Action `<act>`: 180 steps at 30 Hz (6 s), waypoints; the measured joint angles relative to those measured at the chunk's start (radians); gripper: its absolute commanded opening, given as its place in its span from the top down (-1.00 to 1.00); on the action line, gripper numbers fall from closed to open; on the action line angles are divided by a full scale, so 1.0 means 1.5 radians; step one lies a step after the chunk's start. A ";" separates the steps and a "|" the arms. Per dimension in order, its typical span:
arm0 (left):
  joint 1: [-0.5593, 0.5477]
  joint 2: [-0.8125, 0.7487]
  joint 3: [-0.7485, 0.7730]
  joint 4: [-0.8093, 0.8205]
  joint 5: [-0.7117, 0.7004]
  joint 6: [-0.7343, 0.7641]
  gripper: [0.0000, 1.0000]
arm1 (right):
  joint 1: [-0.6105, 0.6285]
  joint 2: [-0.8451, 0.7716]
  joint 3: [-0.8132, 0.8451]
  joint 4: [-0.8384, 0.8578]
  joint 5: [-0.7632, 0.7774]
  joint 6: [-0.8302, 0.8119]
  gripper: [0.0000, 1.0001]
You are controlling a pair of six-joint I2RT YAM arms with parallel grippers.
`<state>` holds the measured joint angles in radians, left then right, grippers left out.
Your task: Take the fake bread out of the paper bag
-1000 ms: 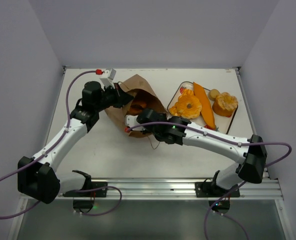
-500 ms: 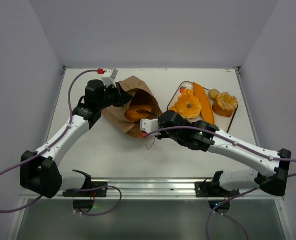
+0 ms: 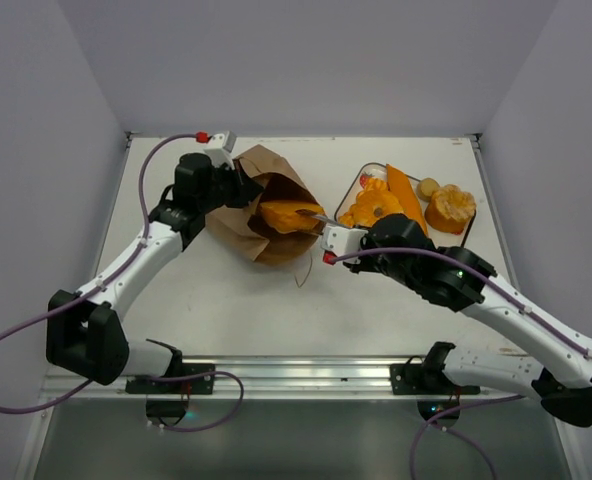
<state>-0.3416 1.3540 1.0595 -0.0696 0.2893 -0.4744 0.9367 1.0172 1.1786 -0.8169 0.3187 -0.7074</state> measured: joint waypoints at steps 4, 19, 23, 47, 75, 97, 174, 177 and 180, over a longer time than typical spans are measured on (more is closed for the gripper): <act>0.001 0.007 0.002 -0.001 -0.010 0.000 0.95 | -0.025 -0.028 -0.013 -0.005 -0.017 0.005 1.00; 0.013 0.079 0.072 -0.031 -0.056 0.022 0.93 | -0.159 -0.181 -0.062 -0.036 -0.121 0.028 1.00; 0.025 0.089 0.072 -0.043 -0.059 0.033 0.94 | -0.214 -0.217 -0.073 -0.037 -0.129 0.041 1.00; 0.049 -0.128 -0.061 -0.061 -0.013 0.108 0.93 | -0.416 -0.154 -0.090 -0.042 -0.037 0.142 1.00; 0.049 -0.214 -0.180 -0.061 0.024 0.155 0.93 | -0.511 -0.084 -0.114 -0.054 -0.070 0.201 1.00; 0.049 -0.214 -0.182 -0.054 0.027 0.155 0.93 | -0.517 -0.032 -0.082 -0.041 -0.117 0.254 1.00; 0.049 -0.214 -0.193 -0.050 0.029 0.155 0.93 | -0.525 -0.072 -0.126 -0.028 -0.115 0.264 -0.08; 0.049 -0.214 -0.193 -0.050 0.029 0.155 0.93 | -0.525 -0.073 -0.126 -0.028 -0.115 0.264 -0.08; 0.049 -0.214 -0.193 -0.050 0.029 0.155 0.93 | -0.525 -0.073 -0.126 -0.028 -0.116 0.264 -0.07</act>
<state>-0.2676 1.0328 0.7708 -0.1440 0.3328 -0.2417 0.1493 0.9070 0.9901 -0.8585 0.1452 -0.3107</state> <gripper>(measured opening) 0.033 0.538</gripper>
